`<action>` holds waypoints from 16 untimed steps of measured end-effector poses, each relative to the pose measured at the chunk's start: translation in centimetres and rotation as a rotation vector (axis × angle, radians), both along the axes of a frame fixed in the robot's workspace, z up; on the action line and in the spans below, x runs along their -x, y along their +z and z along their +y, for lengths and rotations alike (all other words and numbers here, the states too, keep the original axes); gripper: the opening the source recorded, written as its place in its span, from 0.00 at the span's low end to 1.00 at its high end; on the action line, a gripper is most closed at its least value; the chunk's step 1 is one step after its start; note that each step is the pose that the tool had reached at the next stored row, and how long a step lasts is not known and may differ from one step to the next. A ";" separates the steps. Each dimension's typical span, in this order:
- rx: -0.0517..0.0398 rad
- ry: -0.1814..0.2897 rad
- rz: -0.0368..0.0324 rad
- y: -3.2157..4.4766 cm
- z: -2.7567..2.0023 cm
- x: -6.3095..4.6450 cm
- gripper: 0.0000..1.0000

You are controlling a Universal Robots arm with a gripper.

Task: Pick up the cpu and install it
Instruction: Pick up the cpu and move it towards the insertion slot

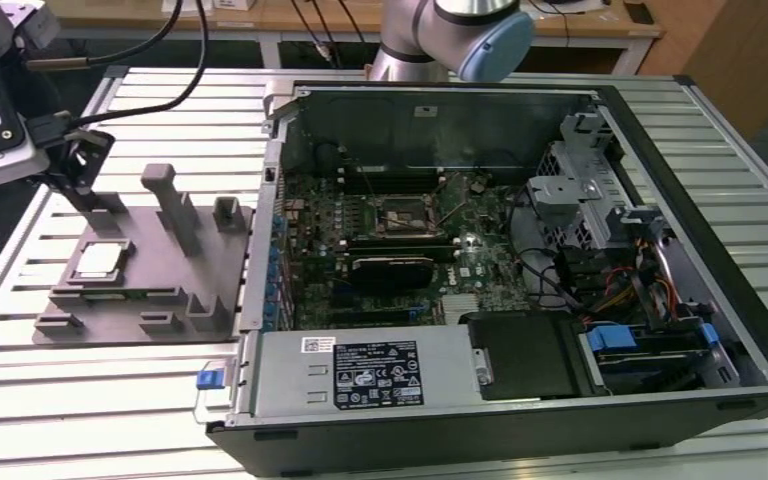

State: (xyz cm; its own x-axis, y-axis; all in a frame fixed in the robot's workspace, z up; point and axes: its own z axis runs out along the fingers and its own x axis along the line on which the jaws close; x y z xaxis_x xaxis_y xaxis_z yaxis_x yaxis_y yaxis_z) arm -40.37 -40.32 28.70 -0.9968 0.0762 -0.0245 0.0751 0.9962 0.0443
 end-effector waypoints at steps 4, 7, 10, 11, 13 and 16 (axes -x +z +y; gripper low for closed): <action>-0.0002 0.000 -0.0001 -0.73 -0.46 0.0 0.11; 0.0000 0.000 0.0002 -1.28 -0.53 0.2 0.11; 0.0000 0.000 0.0004 -1.82 -0.57 0.4 0.11; 0.0001 0.000 0.0005 -2.00 -0.59 0.4 0.11; -0.0001 0.000 0.0003 -2.37 -0.62 0.6 0.11; 0.0000 0.000 0.0003 -2.92 -0.68 0.9 0.11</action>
